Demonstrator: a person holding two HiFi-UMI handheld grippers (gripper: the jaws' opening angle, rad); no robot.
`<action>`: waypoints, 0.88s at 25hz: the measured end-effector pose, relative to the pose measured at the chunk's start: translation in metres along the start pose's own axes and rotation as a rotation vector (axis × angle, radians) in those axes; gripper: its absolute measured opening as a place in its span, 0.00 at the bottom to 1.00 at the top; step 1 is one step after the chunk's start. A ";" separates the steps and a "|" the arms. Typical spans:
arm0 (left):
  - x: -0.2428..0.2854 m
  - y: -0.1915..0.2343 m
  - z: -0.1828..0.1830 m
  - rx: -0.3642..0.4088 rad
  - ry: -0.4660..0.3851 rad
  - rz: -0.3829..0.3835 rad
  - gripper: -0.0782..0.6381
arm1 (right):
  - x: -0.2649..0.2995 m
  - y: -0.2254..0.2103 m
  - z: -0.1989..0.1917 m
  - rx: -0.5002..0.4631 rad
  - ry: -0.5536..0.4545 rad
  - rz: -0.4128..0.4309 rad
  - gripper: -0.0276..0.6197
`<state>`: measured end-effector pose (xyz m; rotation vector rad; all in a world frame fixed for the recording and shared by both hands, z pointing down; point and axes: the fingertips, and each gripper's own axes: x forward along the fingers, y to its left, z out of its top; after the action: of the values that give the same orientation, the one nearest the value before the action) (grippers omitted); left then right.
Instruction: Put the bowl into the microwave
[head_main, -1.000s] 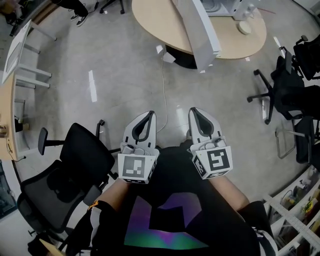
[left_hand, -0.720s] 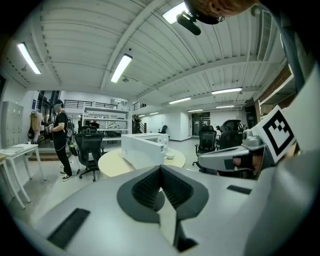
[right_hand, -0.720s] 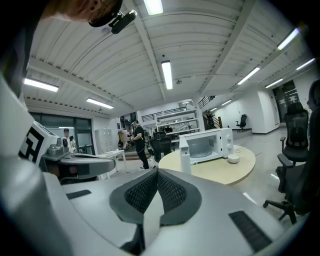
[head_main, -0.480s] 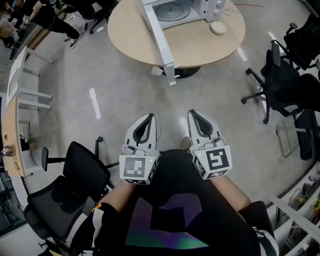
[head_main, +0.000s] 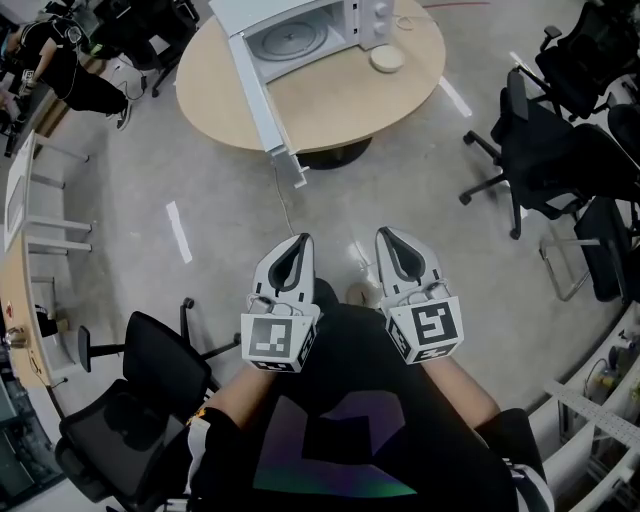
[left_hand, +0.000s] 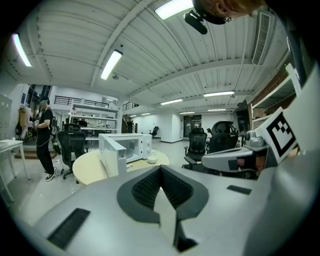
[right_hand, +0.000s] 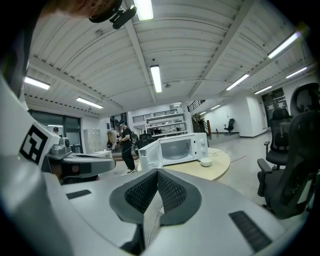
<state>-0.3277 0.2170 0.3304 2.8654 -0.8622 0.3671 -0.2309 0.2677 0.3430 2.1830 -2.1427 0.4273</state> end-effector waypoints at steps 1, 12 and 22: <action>0.002 -0.003 -0.001 -0.001 0.004 -0.008 0.17 | -0.003 -0.003 -0.001 0.005 0.001 -0.008 0.07; 0.037 -0.025 0.000 0.028 0.003 -0.093 0.17 | -0.003 -0.034 -0.008 0.018 0.012 -0.077 0.07; 0.095 -0.027 0.016 0.032 0.010 -0.131 0.17 | 0.028 -0.076 0.004 0.021 0.042 -0.106 0.07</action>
<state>-0.2329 0.1862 0.3393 2.9266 -0.6685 0.3828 -0.1549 0.2426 0.3569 2.2638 -1.9996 0.4860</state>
